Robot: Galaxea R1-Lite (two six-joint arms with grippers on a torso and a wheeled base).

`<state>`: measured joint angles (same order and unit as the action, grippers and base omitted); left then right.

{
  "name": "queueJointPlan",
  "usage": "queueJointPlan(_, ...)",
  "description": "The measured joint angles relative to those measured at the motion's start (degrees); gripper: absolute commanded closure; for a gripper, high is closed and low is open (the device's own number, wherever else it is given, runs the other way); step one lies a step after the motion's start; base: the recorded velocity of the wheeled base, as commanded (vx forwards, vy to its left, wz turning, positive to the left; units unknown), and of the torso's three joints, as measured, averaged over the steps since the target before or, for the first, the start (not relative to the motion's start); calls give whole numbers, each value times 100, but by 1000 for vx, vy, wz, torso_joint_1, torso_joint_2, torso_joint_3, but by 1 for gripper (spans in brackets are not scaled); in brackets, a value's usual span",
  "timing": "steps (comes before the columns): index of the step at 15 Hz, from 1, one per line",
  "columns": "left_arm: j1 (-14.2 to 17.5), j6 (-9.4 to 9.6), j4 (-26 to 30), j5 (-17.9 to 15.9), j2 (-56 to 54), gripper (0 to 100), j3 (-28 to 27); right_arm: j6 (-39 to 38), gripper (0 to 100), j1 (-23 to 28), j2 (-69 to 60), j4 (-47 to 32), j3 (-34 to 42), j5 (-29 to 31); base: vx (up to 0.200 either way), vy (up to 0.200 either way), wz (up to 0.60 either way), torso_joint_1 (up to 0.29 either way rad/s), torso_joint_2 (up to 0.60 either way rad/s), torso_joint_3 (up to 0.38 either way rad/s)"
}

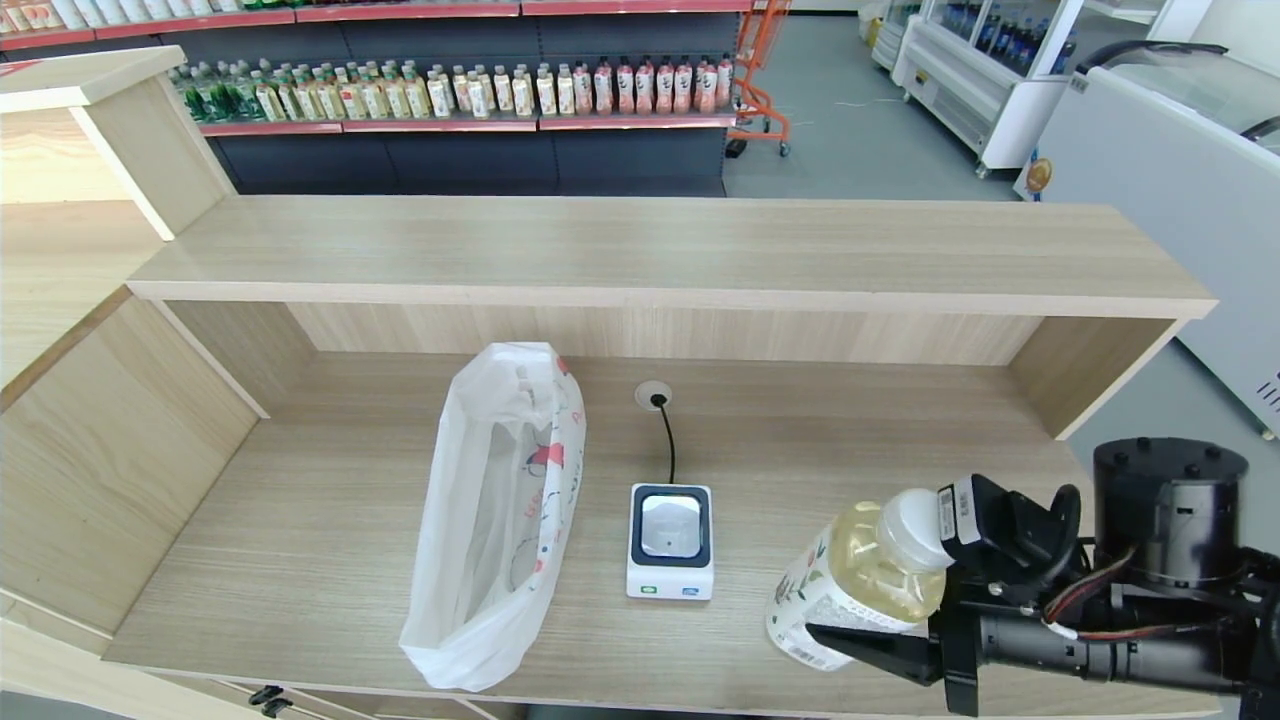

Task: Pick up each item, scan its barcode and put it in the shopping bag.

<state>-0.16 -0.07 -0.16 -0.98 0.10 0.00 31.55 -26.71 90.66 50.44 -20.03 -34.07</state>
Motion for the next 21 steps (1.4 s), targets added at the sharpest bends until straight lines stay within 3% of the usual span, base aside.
queueJointPlan(3, -2, 0, 0, 0, -2, 0, 0, 1857, 100, 168, -102, 183, -100, 666, 0, 0, 0, 0, 0, 0)
queueJointPlan(7, -2, -2, 0, 0, 0, 0, 0, 3085, 100, 168, -108, 566, -439, 1200, 0, 0, 0, 0, 0, 0)
queueJointPlan(10, -5, 0, 0, 0, 0, 0, 0, 3580, 100, 4, -89, 594, -690, 1407, 0, 0, 0, 0, 0, 0)
queueJointPlan(16, -2, 18, 0, 0, 0, 0, 0, 4352, 100, -798, 104, 679, -720, 1556, 0, 0, 0, 0, 0, 0)
queueJointPlan(21, -2, 17, 0, 0, 0, 0, 0, 4418, 100, -823, 677, 1746, -670, 1635, 0, 40, 0, 1, 1, 1)
